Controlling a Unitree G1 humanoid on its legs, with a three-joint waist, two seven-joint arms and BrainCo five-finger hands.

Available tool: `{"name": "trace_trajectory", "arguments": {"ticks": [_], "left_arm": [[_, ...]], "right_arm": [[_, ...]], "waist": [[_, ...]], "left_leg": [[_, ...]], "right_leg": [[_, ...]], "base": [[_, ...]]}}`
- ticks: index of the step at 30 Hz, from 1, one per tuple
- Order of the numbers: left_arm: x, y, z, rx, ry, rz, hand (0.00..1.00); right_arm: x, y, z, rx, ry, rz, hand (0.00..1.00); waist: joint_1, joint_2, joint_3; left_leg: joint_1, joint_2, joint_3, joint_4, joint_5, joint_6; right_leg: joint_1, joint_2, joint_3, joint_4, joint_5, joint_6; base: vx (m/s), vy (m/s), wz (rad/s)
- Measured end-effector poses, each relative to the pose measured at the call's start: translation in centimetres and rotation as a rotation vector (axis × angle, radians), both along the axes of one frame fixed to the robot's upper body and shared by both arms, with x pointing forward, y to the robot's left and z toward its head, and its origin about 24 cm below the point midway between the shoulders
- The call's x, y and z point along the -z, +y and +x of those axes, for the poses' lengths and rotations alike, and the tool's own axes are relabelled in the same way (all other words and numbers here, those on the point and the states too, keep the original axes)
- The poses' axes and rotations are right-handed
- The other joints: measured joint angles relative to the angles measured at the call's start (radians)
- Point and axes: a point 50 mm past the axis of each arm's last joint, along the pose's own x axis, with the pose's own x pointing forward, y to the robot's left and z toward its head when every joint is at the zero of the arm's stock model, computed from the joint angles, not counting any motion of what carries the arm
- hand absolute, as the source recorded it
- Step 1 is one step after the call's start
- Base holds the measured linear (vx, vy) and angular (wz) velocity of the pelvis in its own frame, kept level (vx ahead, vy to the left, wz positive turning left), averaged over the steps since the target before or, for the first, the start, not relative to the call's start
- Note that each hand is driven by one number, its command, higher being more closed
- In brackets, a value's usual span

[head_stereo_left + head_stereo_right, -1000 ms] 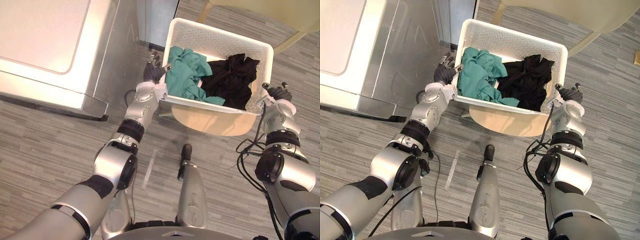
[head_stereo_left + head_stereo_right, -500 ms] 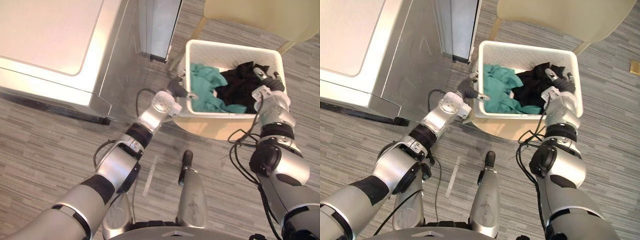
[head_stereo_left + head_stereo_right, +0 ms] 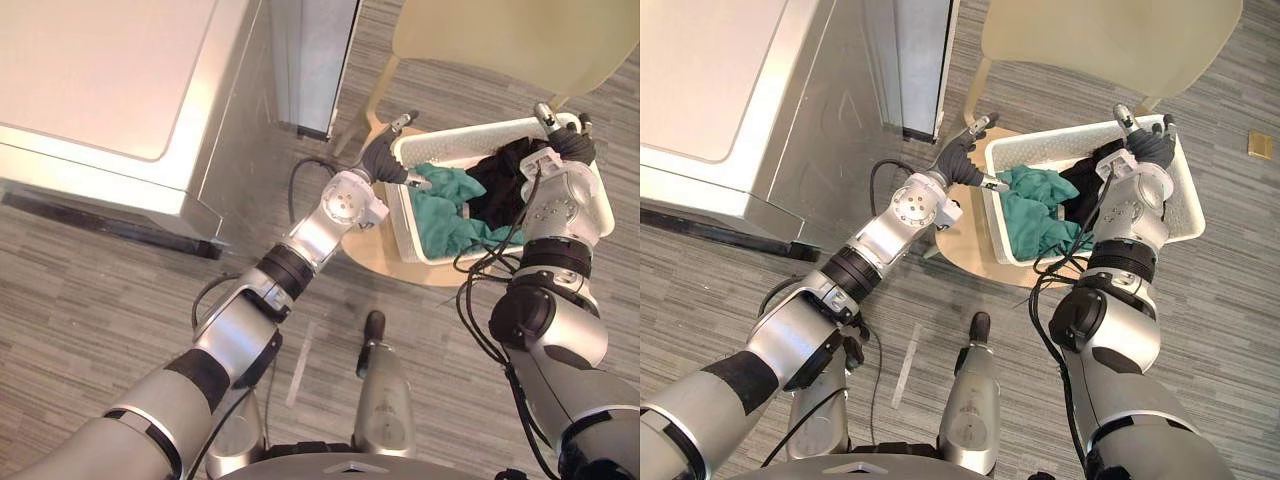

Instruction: Pick up the laundry basket with both hands and put the clothes into the washing machine.

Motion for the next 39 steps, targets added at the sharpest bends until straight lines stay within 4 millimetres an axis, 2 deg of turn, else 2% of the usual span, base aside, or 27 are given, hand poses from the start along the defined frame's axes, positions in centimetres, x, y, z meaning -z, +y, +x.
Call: {"name": "trace_trajectory", "arguments": {"ticks": [4,9,12,14,16,17,19,22,24,26,27,28,30,31,32,33,34,35,36,37,38,39], "left_arm": [[-0.7,0.1,-0.1,-0.012,-0.011,-0.051,0.00],[-2.3,0.0,-0.6,0.002,-0.057,-0.117,0.00],[-3.5,0.0,-1.0,0.013,-0.078,-0.184,0.00],[-4.9,-0.2,-1.7,0.043,-0.123,-0.235,0.00],[-7.3,-0.4,-3.3,0.106,-0.214,-0.313,0.00],[-7.7,-0.4,-3.8,0.125,-0.235,-0.332,0.00],[-8.1,0.5,-5.3,0.164,-0.295,-0.408,0.00],[-7.2,1.7,-6.0,0.167,-0.290,-0.463,0.00],[-6.7,1.8,-6.4,0.174,-0.284,-0.471,0.00],[-6.6,1.6,-7.3,0.201,-0.296,-0.480,0.00],[-6.6,1.4,-7.9,0.220,-0.304,-0.487,0.00],[-7.0,1.4,-8.8,0.243,-0.331,-0.505,0.00],[-8.0,1.9,-10.1,0.272,-0.391,-0.554,0.00],[-8.3,2.0,-10.4,0.280,-0.411,-0.564,0.00],[-8.4,2.0,-11.5,0.310,-0.441,-0.583,0.00],[-8.2,2.0,-11.9,0.322,-0.438,-0.588,0.00],[-7.8,1.7,-12.4,0.346,-0.431,-0.584,0.00],[-7.0,1.6,-12.8,0.352,-0.418,-0.584,0.00],[-6.7,1.7,-12.7,0.338,-0.413,-0.580,0.00],[-6.2,2.0,-12.3,0.308,-0.396,-0.574,0.00],[-5.4,2.4,-12.1,0.275,-0.382,-0.563,0.00],[-4.7,2.6,-12.0,0.258,-0.366,-0.559,0.00]], "right_arm": [[-0.2,0.5,-0.3,0.014,0.004,-0.065,0.00],[0.2,0.0,-1.0,0.045,0.005,-0.079,0.00],[-0.6,0.2,-1.7,0.075,-0.045,-0.108,0.00],[-1.2,0.7,-2.5,0.094,-0.089,-0.167,0.00],[-2.0,1.6,-3.7,0.110,-0.138,-0.258,0.00],[-1.8,2.0,-3.9,0.110,-0.139,-0.281,0.00],[0.3,3.8,-4.3,0.113,-0.083,-0.332,0.00],[3.4,6.1,-4.9,0.103,0.002,-0.358,0.00],[4.2,7.3,-6.3,0.112,0.014,-0.405,0.00],[4.1,8.2,-8.5,0.134,-0.018,-0.458,0.00],[4.1,8.8,-9.9,0.155,-0.037,-0.491,0.00],[3.6,9.5,-10.9,0.164,-0.080,-0.504,0.00],[2.7,10.6,-11.3,0.160,-0.148,-0.540,0.00],[2.4,11.1,-11.4,0.149,-0.172,-0.547,0.00],[2.1,11.7,-11.7,0.131,-0.213,-0.558,0.00],[2.1,11.9,-11.8,0.125,-0.219,-0.560,0.00],[2.0,11.9,-12.3,0.129,-0.228,-0.569,0.00],[1.7,11.9,-13.2,0.143,-0.259,-0.580,0.00],[1.5,11.8,-13.4,0.148,-0.272,-0.587,0.00],[1.1,11.9,-13.6,0.153,-0.294,-0.609,0.00],[1.1,11.9,-14.0,0.160,-0.293,-0.653,0.00],[1.3,11.8,-14.3,0.160,-0.287,-0.688,0.00]], "waist": [[0.003,0.000,0.000],[0.012,0.000,0.000],[0.015,0.002,-0.001],[0.018,0.002,-0.012],[0.030,0.023,-0.033],[0.035,0.027,-0.047],[0.044,0.036,-0.118],[0.051,0.046,-0.153],[0.049,0.053,-0.180],[0.044,0.052,-0.185],[0.032,0.051,-0.201],[0.030,0.028,-0.221],[0.051,0.006,-0.251],[0.059,0.007,-0.262],[0.061,0.021,-0.285],[0.063,0.033,-0.298],[0.063,0.044,-0.315],[0.063,0.030,-0.313],[0.058,0.034,-0.316],[0.061,0.051,-0.326],[0.058,0.083,-0.345],[0.054,0.099,-0.345]], "left_leg": [[0.007,0.000,0.007,-0.006,0.001,-0.001],[0.014,-0.002,0.006,-0.008,0.002,-0.002],[0.040,-0.007,-0.006,-0.010,0.002,-0.002],[0.056,-0.016,-0.018,-0.023,0.002,-0.004],[0.061,-0.031,-0.037,-0.028,0.003,-0.005],[0.061,-0.037,-0.041,-0.034,0.004,-0.006],[0.068,-0.055,-0.049,-0.058,0.007,-0.007],[0.122,-0.073,-0.081,-0.076,0.009,-0.010],[0.138,-0.086,-0.125,-0.079,0.010,-0.008],[0.164,-0.103,-0.188,-0.064,0.008,-0.004],[0.168,-0.103,-0.247,-0.064,0.006,-0.002],[0.170,-0.122,-0.302,-0.069,0.008,-0.004],[0.165,-0.139,-0.361,-0.071,0.026,-0.029],[0.157,-0.139,-0.384,-0.076,0.036,-0.040],[0.137,-0.125,-0.453,-0.100,0.064,-0.054],[0.128,-0.113,-0.466,-0.123,0.069,-0.048],[0.110,-0.094,-0.456,-0.150,0.053,-0.010],[0.068,-0.054,-0.300,-0.134,-0.057,0.140],[0.040,-0.029,-0.186,-0.090,-0.079,0.158],[0.020,0.019,0.013,0.031,-0.111,0.191],[0.036,0.027,0.128,0.049,-0.167,0.345],[0.041,0.030,0.149,0.027,-0.219,0.344]], "right_leg": [[0.000,0.000,0.004,0.000,0.000,0.000],[0.007,0.000,0.000,0.000,0.000,0.000],[0.043,-0.003,-0.016,-0.001,-0.003,0.003],[0.069,-0.009,-0.032,0.000,-0.017,0.002],[0.083,-0.022,-0.053,0.017,-0.034,0.003],[0.083,-0.026,-0.057,0.017,-0.039,0.003],[0.092,-0.037,-0.068,0.010,-0.047,0.004],[0.167,-0.044,-0.094,-0.011,-0.047,0.004],[0.208,-0.042,-0.084,-0.004,-0.056,0.009],[0.243,-0.018,0.072,0.067,-0.094,0.007],[0.261,0.040,0.233,0.129,-0.182,0.019],[0.282,0.107,0.330,0.184,-0.276,0.003],[0.316,0.122,0.311,0.206,-0.365,-0.052],[0.333,0.127,0.282,0.196,-0.391,-0.073],[0.356,0.159,0.201,0.189,-0.434,-0.098],[0.361,0.176,0.162,0.191,-0.433,-0.110],[0.366,0.193,0.101,0.190,-0.428,-0.129],[0.382,0.192,-0.004,0.167,-0.409,-0.156],[0.389,0.186,-0.050,0.153,-0.401,-0.166],[0.396,0.189,-0.119,0.148,-0.392,-0.181],[0.402,0.211,-0.174,0.178,-0.380,-0.198],[0.370,0.212,-0.186,0.246,-0.357,-0.228]], "base": [[0.02,-0.020,-0.03],[0.03,-0.020,0.01],[0.05,-0.025,0.09],[0.05,-0.040,0.22],[0.06,-0.045,0.28],[0.05,-0.027,0.23],[0.11,-0.037,0.18],[0.15,-0.041,0.17],[0.10,-0.044,0.46],[0.10,-0.068,0.86],[0.05,-0.211,1.41],[0.03,-0.269,1.41],[-0.04,-0.317,0.98],[-0.20,-0.413,1.23],[-0.21,-0.332,1.23],[-0.26,-0.389,1.56],[-0.18,-0.310,1.93],[-0.17,-0.292,2.04],[-0.17,-0.228,2.09],[-0.13,-0.208,1.83],[-0.12,-0.197,1.87],[-0.11,-0.199,2.32]]}}
